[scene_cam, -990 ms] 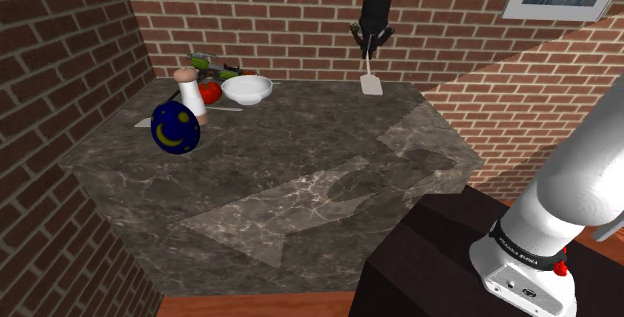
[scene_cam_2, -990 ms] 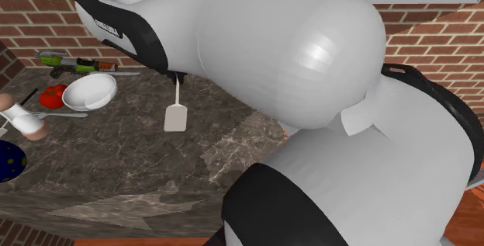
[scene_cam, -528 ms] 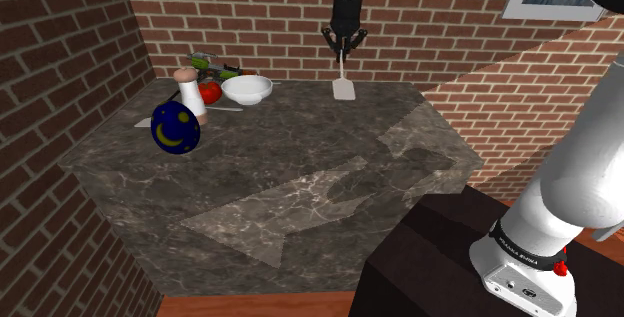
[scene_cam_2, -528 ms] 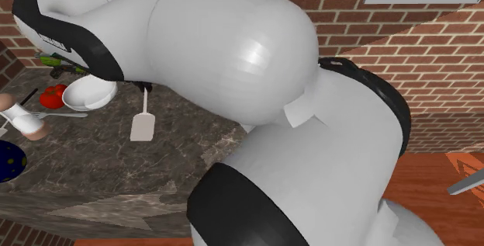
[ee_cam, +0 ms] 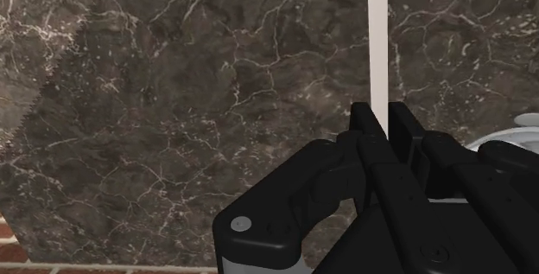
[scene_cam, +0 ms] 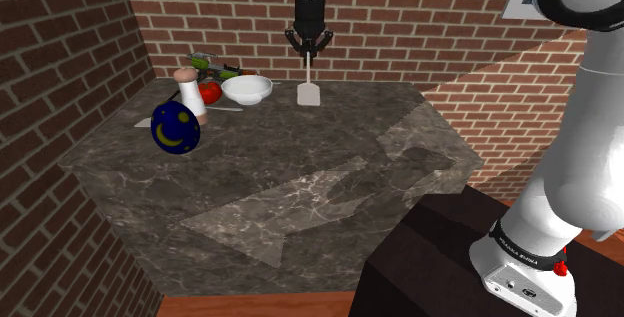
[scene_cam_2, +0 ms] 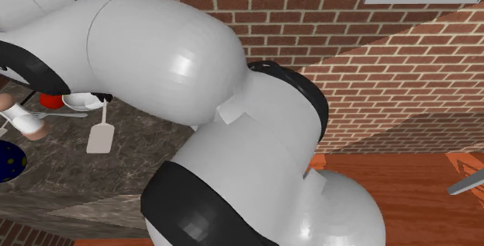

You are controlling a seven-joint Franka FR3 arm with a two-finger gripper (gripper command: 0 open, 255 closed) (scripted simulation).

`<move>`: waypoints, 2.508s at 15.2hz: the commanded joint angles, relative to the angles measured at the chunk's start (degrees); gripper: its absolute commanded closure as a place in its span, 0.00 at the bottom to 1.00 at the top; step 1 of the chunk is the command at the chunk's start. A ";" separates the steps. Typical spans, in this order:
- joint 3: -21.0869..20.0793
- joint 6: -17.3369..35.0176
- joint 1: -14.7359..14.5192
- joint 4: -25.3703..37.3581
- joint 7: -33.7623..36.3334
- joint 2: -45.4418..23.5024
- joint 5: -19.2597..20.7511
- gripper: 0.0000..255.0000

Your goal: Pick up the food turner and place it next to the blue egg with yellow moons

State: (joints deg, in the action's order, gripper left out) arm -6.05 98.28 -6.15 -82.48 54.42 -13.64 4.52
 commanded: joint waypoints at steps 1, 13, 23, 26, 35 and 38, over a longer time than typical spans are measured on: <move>-0.73 -1.54 -1.53 4.57 2.16 -3.18 0.62 1.00; -2.31 -7.95 -9.02 27.09 9.53 -19.89 3.50 1.00; -2.39 1.33 -8.17 15.32 10.21 -17.44 3.33 1.00; -2.37 3.75 -8.02 12.68 10.40 -17.23 3.35 1.00; -2.26 10.45 -7.73 6.31 10.95 -17.59 3.59 1.00; -2.21 12.53 -7.68 4.61 11.14 -17.98 3.71 1.00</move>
State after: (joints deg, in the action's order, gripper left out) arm -8.28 110.05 -13.85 -77.29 65.49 -31.48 8.19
